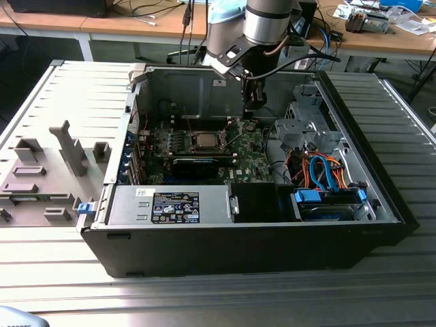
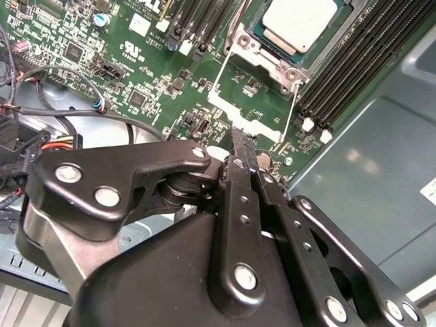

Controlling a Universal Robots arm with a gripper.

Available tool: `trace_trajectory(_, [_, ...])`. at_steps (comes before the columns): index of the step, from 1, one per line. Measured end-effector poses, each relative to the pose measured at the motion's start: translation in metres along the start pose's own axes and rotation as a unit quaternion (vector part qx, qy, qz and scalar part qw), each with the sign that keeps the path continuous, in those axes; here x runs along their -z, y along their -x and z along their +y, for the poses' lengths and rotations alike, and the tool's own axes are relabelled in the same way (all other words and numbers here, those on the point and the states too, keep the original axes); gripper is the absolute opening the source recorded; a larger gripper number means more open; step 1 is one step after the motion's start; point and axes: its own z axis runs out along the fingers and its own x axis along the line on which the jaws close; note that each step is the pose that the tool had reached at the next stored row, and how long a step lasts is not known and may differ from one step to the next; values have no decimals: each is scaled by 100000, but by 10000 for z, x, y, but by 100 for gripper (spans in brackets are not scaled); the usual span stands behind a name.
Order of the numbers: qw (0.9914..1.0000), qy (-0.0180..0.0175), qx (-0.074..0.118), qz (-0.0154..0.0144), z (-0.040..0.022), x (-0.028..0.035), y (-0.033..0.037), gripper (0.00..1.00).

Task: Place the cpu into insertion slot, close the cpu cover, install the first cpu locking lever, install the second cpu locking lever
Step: 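Close the cpu cover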

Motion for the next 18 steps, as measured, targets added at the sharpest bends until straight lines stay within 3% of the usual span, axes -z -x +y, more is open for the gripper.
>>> trace_trajectory(18, [100000,3,96,-5,64,-43,-2,11])
